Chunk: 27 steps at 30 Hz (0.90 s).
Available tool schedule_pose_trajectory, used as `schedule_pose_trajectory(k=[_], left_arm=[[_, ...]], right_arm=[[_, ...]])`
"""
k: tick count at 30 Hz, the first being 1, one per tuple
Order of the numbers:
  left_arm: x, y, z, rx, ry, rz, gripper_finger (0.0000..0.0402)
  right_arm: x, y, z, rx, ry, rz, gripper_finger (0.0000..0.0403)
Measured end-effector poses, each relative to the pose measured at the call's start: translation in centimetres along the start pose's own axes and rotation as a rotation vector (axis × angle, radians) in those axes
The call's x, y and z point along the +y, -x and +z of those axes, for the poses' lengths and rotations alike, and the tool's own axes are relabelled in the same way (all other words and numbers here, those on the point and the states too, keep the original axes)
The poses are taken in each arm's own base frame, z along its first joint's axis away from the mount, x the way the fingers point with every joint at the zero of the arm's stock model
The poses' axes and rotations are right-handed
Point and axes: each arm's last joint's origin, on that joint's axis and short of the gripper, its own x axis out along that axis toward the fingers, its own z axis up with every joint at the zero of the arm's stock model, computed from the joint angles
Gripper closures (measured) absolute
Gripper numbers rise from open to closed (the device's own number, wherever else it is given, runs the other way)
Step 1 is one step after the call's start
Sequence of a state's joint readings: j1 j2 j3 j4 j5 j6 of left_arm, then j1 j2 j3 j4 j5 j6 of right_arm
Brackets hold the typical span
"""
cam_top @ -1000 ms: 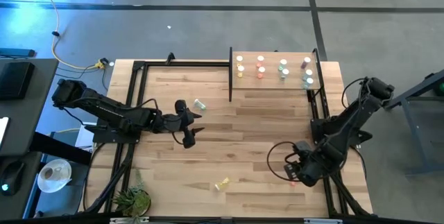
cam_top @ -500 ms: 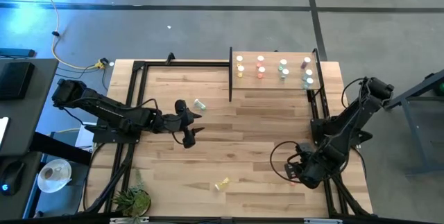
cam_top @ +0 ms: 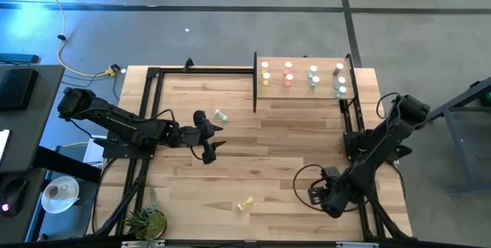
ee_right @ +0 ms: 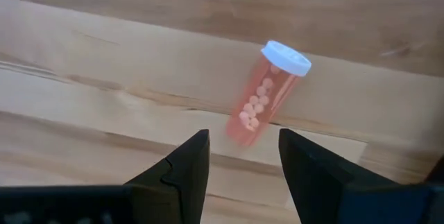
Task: Pick and place medicine bottles onto shelf by color
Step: Put the pink pill bottle on the shelf aligned with the other pink pill bottle
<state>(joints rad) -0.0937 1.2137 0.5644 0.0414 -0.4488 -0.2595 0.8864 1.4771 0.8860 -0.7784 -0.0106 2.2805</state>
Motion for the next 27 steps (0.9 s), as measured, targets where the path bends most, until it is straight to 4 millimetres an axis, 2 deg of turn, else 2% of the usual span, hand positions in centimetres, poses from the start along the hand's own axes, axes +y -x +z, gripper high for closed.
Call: schedule_pose_trajectory(k=[10, 19, 27], left_arm=[[0.0, 0.0, 0.0, 0.0, 0.0, 0.0, 0.0163], [0.0, 0.0, 0.0, 0.0, 0.0, -0.001, 0.0163], [0.0, 0.0, 0.0, 0.002, 0.011, -0.006, 0.0163]], right_arm=[[0.4, -3.3, -0.5, -0.022, -0.023, -0.095, 0.0237], [0.6, -4.8, -0.6, -0.048, -0.02, -0.125, 0.0241], [0.6, -4.9, -0.6, -0.071, 0.016, -0.105, 0.0316]])
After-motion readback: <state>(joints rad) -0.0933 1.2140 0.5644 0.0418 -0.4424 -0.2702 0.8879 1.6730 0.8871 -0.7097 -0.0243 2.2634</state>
